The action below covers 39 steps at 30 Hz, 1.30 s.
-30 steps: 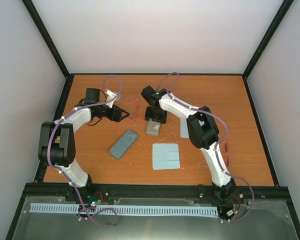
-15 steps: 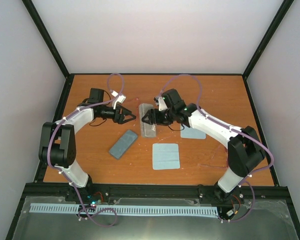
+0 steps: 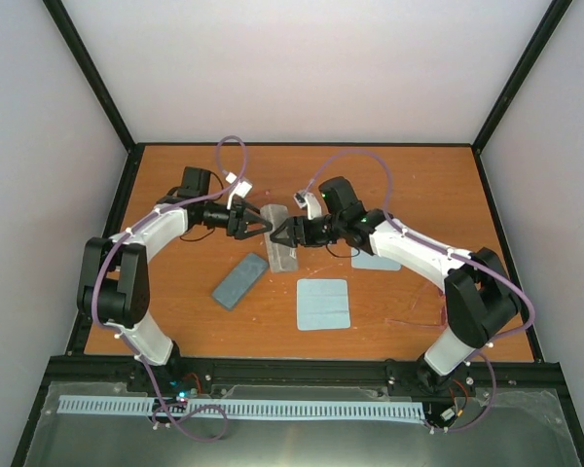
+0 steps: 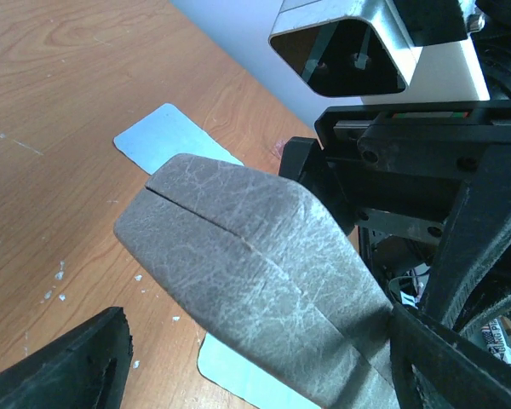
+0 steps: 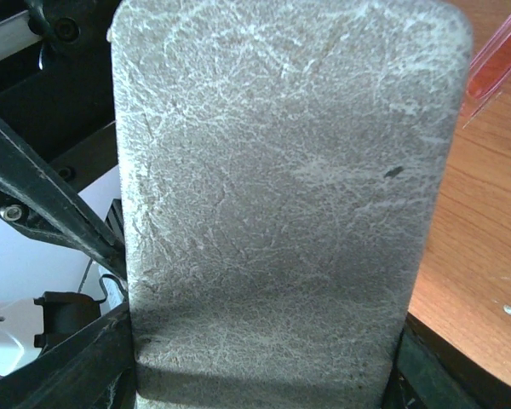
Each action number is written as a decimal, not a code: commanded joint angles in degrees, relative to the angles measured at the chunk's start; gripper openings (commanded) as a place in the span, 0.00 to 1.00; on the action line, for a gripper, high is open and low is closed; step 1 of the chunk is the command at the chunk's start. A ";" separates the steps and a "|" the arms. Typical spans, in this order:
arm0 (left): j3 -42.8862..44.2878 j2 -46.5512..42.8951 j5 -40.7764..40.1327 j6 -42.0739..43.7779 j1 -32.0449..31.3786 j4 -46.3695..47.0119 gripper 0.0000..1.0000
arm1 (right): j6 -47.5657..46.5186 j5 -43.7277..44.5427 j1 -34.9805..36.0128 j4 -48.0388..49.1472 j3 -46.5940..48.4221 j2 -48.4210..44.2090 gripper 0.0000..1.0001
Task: Organize the sunglasses
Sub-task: Open the sunglasses case.
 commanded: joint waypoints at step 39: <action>0.32 1.40 6.65 10.85 2.00 -4.98 0.78 | 4.33 -7.25 0.80 14.58 -0.98 -2.94 0.03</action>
